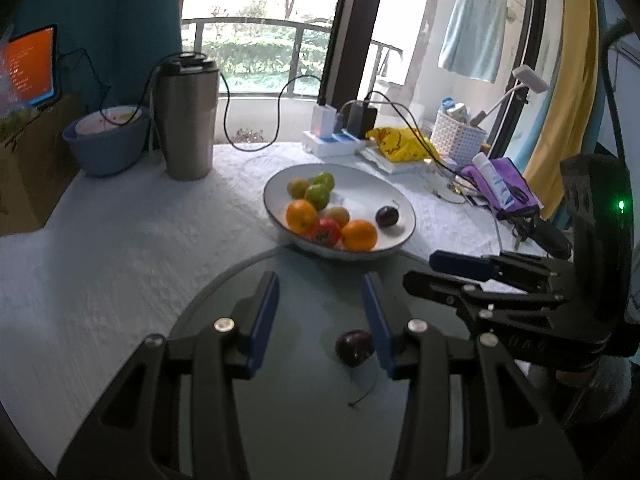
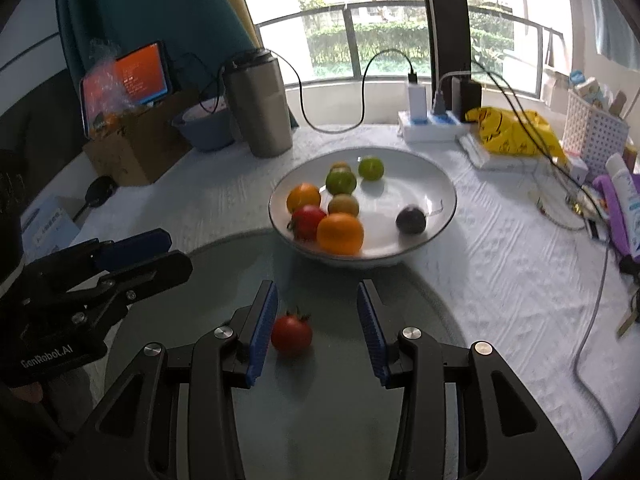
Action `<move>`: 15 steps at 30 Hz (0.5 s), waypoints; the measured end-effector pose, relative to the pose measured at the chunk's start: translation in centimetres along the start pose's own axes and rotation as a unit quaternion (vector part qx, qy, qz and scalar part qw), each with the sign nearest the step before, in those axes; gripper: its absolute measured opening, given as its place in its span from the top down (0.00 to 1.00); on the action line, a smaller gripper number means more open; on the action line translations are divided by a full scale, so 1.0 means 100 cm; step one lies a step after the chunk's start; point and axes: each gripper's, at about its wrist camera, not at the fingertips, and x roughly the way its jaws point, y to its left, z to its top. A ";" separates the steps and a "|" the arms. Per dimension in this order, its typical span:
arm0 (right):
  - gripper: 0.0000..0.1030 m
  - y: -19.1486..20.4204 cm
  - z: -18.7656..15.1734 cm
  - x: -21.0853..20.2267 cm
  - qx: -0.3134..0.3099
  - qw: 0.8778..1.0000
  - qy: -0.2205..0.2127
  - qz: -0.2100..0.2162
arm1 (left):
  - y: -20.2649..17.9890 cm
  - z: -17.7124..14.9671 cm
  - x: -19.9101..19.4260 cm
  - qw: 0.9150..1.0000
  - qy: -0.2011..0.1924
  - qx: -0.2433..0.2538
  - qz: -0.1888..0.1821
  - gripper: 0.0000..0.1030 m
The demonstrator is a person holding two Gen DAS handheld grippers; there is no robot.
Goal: Organize fruits
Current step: 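Withdraw both tools to the red tomato and the dark plum on the mat, then grasp the red tomato with the right tool while the left tool grasps the dark plum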
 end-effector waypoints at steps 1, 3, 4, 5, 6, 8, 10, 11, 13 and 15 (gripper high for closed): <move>0.58 0.001 -0.004 0.002 0.001 1.000 0.004 0.001 | 0.001 -0.002 0.000 1.000 0.002 -0.001 -0.001 0.56; 0.58 0.001 -0.009 0.005 0.004 1.000 0.010 0.002 | 0.001 -0.006 0.001 1.000 0.003 0.000 -0.004 0.56; 0.58 0.001 -0.011 0.006 0.005 1.000 0.013 0.003 | 0.000 -0.008 0.001 1.000 0.003 0.003 -0.004 0.56; 0.58 0.001 -0.013 0.007 0.006 1.000 0.015 0.004 | -0.001 -0.009 0.001 1.000 0.003 0.005 -0.004 0.56; 0.58 0.001 -0.014 0.009 0.006 1.000 0.017 0.005 | -0.001 -0.010 0.001 1.000 0.003 0.006 -0.005 0.56; 0.58 0.002 -0.016 0.012 0.006 1.000 0.022 0.007 | -0.002 -0.012 0.001 1.000 0.004 0.006 -0.007 0.56; 0.58 0.004 -0.017 0.015 0.005 1.000 0.028 0.011 | -0.002 -0.014 0.001 1.000 0.006 0.004 -0.008 0.56; 0.58 0.005 -0.018 0.018 0.004 0.999 0.031 0.013 | -0.002 -0.015 0.002 1.000 0.007 0.003 -0.009 0.56; 0.58 0.007 -0.020 0.022 0.004 0.999 0.037 0.015 | -0.002 -0.016 0.003 1.000 0.011 0.001 -0.010 0.56; 0.58 0.008 -0.021 0.025 0.005 0.999 0.041 0.020 | -0.002 -0.018 0.004 1.000 0.015 0.001 -0.010 0.56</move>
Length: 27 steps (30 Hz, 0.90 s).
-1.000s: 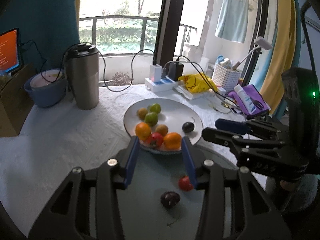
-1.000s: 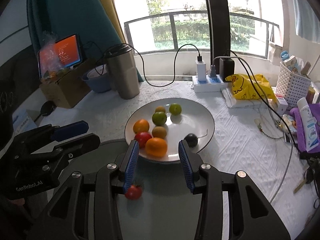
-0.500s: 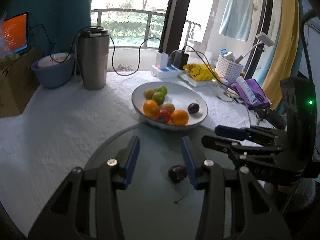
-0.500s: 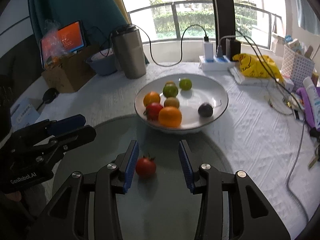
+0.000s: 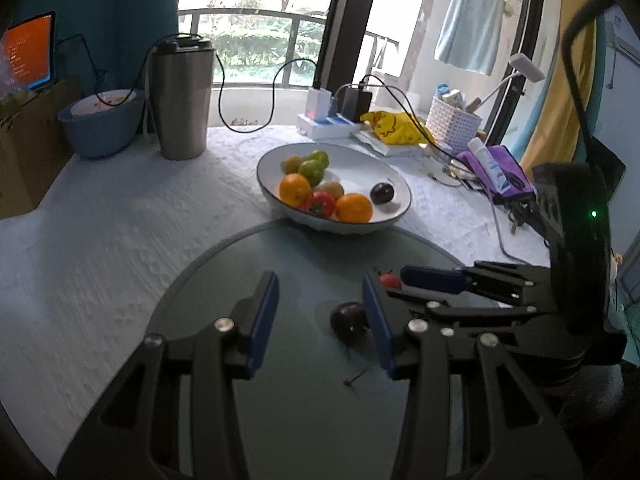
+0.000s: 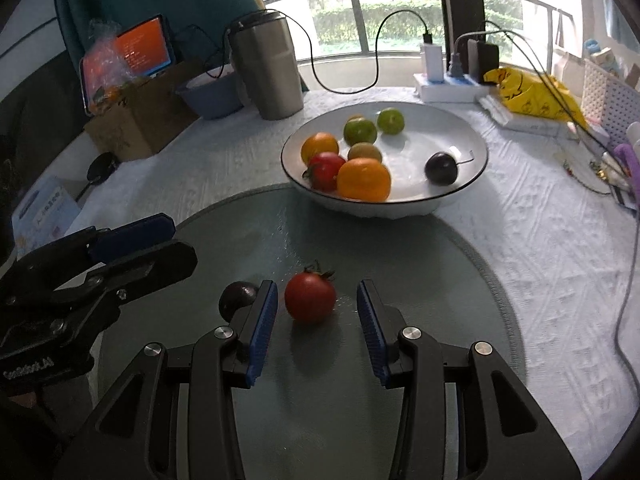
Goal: Organize fruits
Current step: 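Grasp the red tomato with the right tool while the left tool grasps the dark plum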
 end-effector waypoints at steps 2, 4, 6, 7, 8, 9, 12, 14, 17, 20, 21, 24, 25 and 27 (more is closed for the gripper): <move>0.58 0.000 0.000 0.002 -0.001 1.000 0.004 0.007 | -0.003 -0.002 0.002 1.000 0.005 0.001 -0.001 0.56; 0.66 0.000 0.000 0.002 -0.003 1.000 0.003 0.012 | -0.006 -0.003 0.004 1.000 0.008 0.004 -0.004 0.56; 0.71 -0.001 0.000 0.001 -0.004 1.000 0.003 0.015 | -0.010 -0.004 0.006 1.000 0.012 0.007 -0.006 0.56; 0.71 -0.002 -0.001 0.000 -0.003 1.000 0.001 0.015 | -0.012 -0.004 0.008 1.000 0.014 0.008 -0.008 0.56; 0.71 -0.003 -0.001 -0.002 -0.004 1.000 -0.001 0.014 | -0.013 -0.004 0.009 1.000 0.015 0.009 -0.009 0.56; 0.71 -0.004 -0.001 -0.004 -0.004 1.000 -0.003 0.012 | -0.015 -0.004 0.010 1.000 0.017 0.010 -0.010 0.56; 0.71 -0.007 -0.001 -0.009 -0.003 1.000 -0.009 0.010 | -0.020 -0.005 0.013 1.000 0.023 0.015 -0.012 0.56; 0.71 -0.013 -0.001 -0.013 0.002 1.000 -0.014 0.006 | -0.024 -0.005 0.017 0.999 0.031 0.019 -0.012 0.56; 0.71 -0.020 -0.001 -0.017 0.008 1.000 -0.019 0.003 | -0.029 -0.007 0.025 0.999 0.045 0.024 -0.006 0.56; 0.71 -0.025 -0.001 -0.021 0.010 1.000 -0.024 0.003 | -0.032 -0.009 0.032 0.998 0.057 0.027 0.004 0.56; 0.71 -0.026 -0.001 -0.022 0.010 1.000 -0.025 0.004 | -0.032 -0.010 0.034 0.998 0.061 0.027 0.009 0.56; 0.71 -0.029 0.000 -0.024 0.012 0.999 -0.030 0.004 | -0.032 -0.010 0.040 0.997 0.070 0.030 0.012 0.57; 0.71 -0.029 0.001 -0.024 0.012 0.999 -0.031 0.004 | -0.032 -0.010 0.041 0.997 0.072 0.032 0.014 0.57; 0.71 -0.030 0.002 -0.024 0.012 0.999 -0.032 0.004 | -0.031 -0.011 0.042 0.996 0.075 0.034 0.017 0.60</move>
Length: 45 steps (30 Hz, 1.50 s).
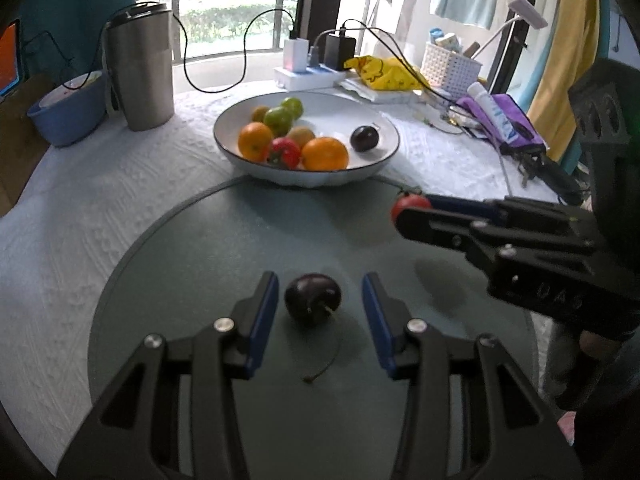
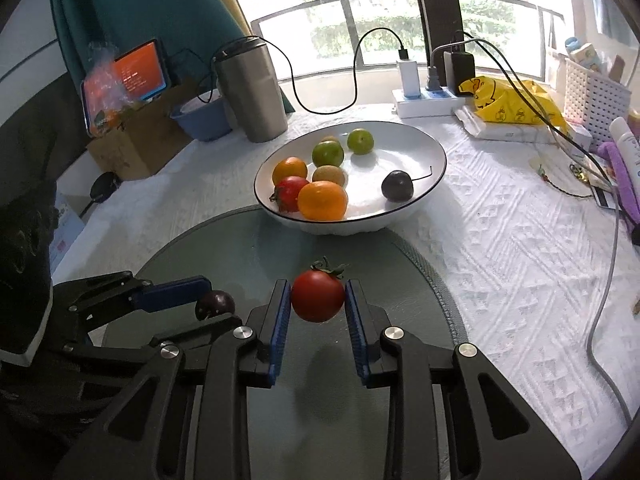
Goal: Organize fruits
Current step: 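Grasp the red tomato with the right tool while the left tool grasps the dark plum, then carry the tomato in the right tool while the left tool carries the plum to the bowl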
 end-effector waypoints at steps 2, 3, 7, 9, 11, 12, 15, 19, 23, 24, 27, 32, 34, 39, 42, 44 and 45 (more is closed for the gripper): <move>0.71 -0.001 0.001 0.000 0.000 1.000 -0.001 0.002 | -0.001 0.000 0.001 1.000 0.001 0.004 0.001 0.64; 0.71 -0.001 0.001 0.000 0.000 1.000 -0.002 0.004 | -0.002 0.000 0.000 1.000 -0.001 0.008 0.003 0.68; 0.71 -0.003 0.003 -0.001 0.000 1.000 -0.006 0.006 | -0.008 0.002 0.001 1.000 -0.001 0.020 -0.004 0.70; 0.71 -0.004 0.005 -0.001 0.001 1.000 -0.007 0.005 | -0.011 0.003 0.000 1.000 -0.002 0.025 -0.007 0.71; 0.71 -0.007 0.007 -0.001 0.002 1.000 -0.008 0.004 | -0.012 0.006 -0.001 1.000 -0.006 0.027 -0.009 0.71; 0.71 -0.007 0.008 -0.001 0.003 1.000 -0.008 0.003 | -0.012 0.008 -0.002 1.000 -0.010 0.026 -0.012 0.71; 0.71 -0.010 0.013 0.000 0.002 1.000 -0.009 0.001 | -0.013 0.015 -0.005 0.999 -0.018 0.027 -0.016 0.71; 0.71 -0.014 0.021 -0.001 0.001 1.000 -0.014 -0.002 | -0.016 0.027 -0.006 0.999 -0.028 0.030 -0.023 0.71; 0.71 -0.019 0.030 -0.003 0.001 1.000 -0.020 -0.006 | -0.020 0.038 -0.004 0.998 -0.036 0.035 -0.029 0.71; 0.71 -0.021 0.031 -0.003 0.001 1.000 -0.021 -0.007 | -0.021 0.041 -0.003 0.998 -0.038 0.036 -0.030 0.71; 0.71 -0.026 0.036 -0.003 0.002 1.000 -0.023 -0.011 | -0.023 0.049 -0.002 0.998 -0.044 0.038 -0.033 0.71; 0.71 -0.036 0.046 -0.001 0.002 1.000 -0.026 -0.016 | -0.026 0.063 0.004 0.997 -0.053 0.044 -0.035 0.71; 0.71 -0.040 0.050 0.000 0.002 0.999 -0.027 -0.017 | -0.026 0.068 0.008 0.997 -0.056 0.045 -0.034 0.71; 0.71 -0.049 0.063 0.009 0.002 0.999 -0.029 -0.018 | -0.022 0.082 0.020 0.997 -0.058 0.043 -0.032 0.71; 0.71 -0.053 0.069 0.015 0.004 0.999 -0.029 -0.018 | -0.019 0.091 0.028 0.997 -0.059 0.042 -0.030 0.71; 0.71 -0.057 0.075 0.021 0.005 0.999 -0.029 -0.019 | -0.016 0.098 0.034 0.997 -0.059 0.040 -0.029 0.70; 0.71 -0.058 0.077 0.025 0.006 0.999 -0.028 -0.020 | -0.015 0.101 0.037 0.997 -0.060 0.040 -0.029 0.71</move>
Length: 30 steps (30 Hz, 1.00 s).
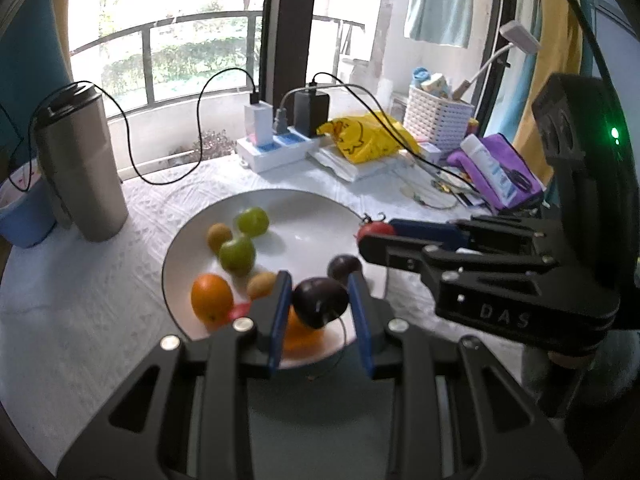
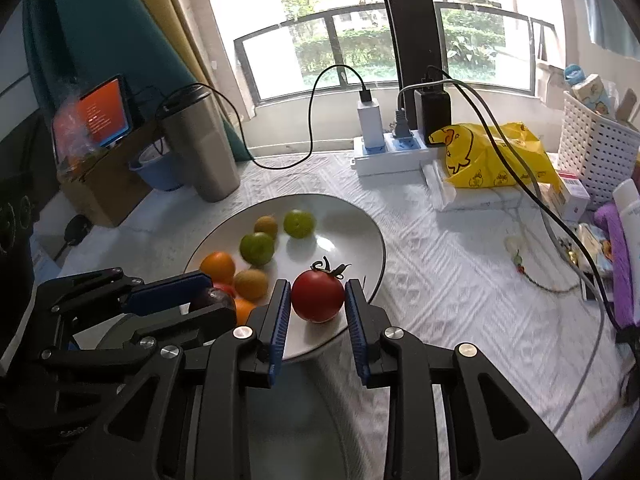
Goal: Organize fruits
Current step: 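Carry the tomato in the right tool while the left tool carries the plum to the bowl, then open the right tool to drop the tomato in the bowl while the left tool releases the plum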
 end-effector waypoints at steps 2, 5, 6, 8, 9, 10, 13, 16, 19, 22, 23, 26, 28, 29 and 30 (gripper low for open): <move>0.71 -0.002 0.004 0.005 0.001 1.000 0.000 0.000 | 0.003 0.005 0.006 1.000 0.000 -0.001 0.000 0.71; 0.71 -0.006 0.011 0.014 0.002 1.000 0.000 0.001 | 0.008 0.011 0.015 1.000 0.001 -0.007 -0.001 0.71; 0.71 -0.007 0.013 0.017 0.001 1.000 0.000 0.000 | 0.011 0.013 0.018 1.000 0.003 -0.011 -0.003 0.71; 0.71 -0.009 0.017 0.022 0.001 1.000 -0.001 -0.002 | 0.015 0.017 0.025 1.000 0.006 -0.017 -0.005 0.71; 0.71 -0.010 0.019 0.025 0.001 1.000 0.000 -0.002 | 0.017 0.018 0.028 1.000 0.006 -0.019 -0.004 0.71; 0.71 -0.012 0.019 0.027 0.002 1.000 0.000 -0.002 | 0.019 0.020 0.031 1.000 0.007 -0.021 -0.004 0.71; 0.71 -0.015 0.021 0.035 0.004 1.000 0.005 -0.004 | 0.023 0.024 0.038 1.000 0.009 -0.028 -0.006 0.71; 0.71 -0.017 0.022 0.039 0.006 1.000 0.009 -0.004 | 0.024 0.027 0.042 0.999 0.008 -0.031 -0.007 0.70; 0.71 -0.018 0.021 0.043 0.006 1.000 0.011 -0.006 | 0.026 0.027 0.047 0.999 0.011 -0.037 -0.009 0.70; 0.71 -0.019 0.021 0.046 0.008 1.000 0.015 -0.008 | 0.028 0.026 0.050 0.999 0.016 -0.042 -0.009 0.70; 0.71 -0.019 0.021 0.046 0.007 1.000 0.016 -0.010 | 0.028 0.025 0.050 0.999 0.018 -0.044 -0.009 0.70; 0.71 -0.017 0.021 0.046 0.005 1.000 0.017 -0.014 | 0.030 0.026 0.049 0.999 0.020 -0.050 -0.009 0.70; 0.71 -0.016 0.021 0.047 0.005 1.000 0.017 -0.017 | 0.030 0.026 0.049 0.998 0.021 -0.051 -0.006 0.70; 0.71 -0.016 0.021 0.046 0.006 1.000 0.017 -0.019 | 0.030 0.026 0.048 0.998 0.021 -0.052 -0.005 0.70; 0.71 -0.016 0.022 0.045 0.008 1.000 0.017 -0.021 | 0.031 0.026 0.046 0.998 0.020 -0.052 -0.005 0.69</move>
